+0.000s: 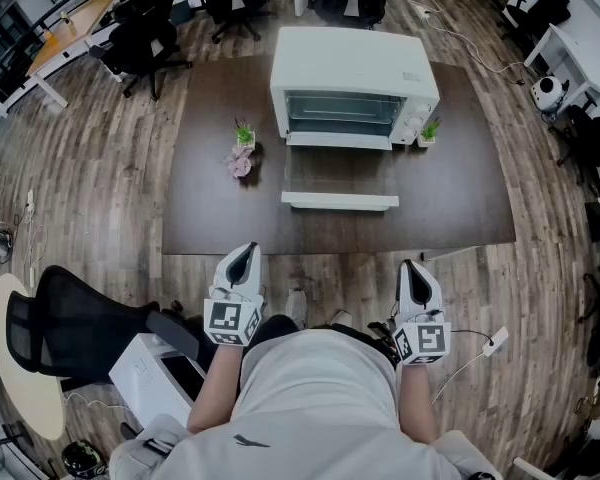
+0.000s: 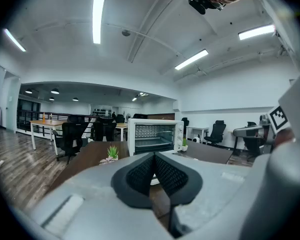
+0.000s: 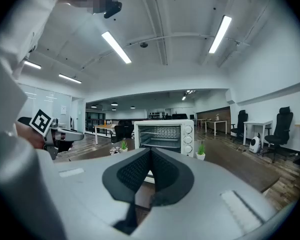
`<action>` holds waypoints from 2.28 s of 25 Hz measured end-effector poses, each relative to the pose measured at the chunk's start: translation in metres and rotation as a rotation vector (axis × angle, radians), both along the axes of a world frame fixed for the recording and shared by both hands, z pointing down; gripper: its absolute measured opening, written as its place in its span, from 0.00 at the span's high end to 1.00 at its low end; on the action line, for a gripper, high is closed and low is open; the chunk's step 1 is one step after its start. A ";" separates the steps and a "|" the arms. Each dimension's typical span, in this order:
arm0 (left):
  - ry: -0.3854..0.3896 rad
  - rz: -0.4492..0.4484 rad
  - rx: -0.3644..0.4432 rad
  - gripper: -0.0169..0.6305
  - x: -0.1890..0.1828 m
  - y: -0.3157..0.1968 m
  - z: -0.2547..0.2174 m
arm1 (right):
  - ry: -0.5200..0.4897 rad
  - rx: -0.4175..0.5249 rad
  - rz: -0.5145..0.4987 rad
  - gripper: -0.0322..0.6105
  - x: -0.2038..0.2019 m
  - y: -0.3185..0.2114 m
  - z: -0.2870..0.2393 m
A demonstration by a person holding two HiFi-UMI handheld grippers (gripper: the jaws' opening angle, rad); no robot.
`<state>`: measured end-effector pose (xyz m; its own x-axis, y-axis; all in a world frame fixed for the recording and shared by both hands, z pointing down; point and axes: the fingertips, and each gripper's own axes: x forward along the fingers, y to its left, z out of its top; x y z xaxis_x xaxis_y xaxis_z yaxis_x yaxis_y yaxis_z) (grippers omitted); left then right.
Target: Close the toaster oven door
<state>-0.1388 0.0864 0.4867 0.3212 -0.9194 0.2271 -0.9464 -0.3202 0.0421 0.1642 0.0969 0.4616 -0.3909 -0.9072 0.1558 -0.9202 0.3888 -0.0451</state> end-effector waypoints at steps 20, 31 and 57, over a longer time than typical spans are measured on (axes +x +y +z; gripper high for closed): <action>0.027 0.016 -0.001 0.97 -0.009 -0.031 0.009 | -0.043 -0.016 0.041 0.95 -0.003 -0.027 0.003; 0.042 0.077 -0.026 0.97 -0.033 -0.073 0.019 | -0.025 -0.043 0.083 0.95 -0.024 -0.054 0.009; -0.016 -0.086 -0.062 0.97 -0.012 -0.152 0.019 | 0.006 -0.120 -0.119 0.82 0.012 -0.180 0.036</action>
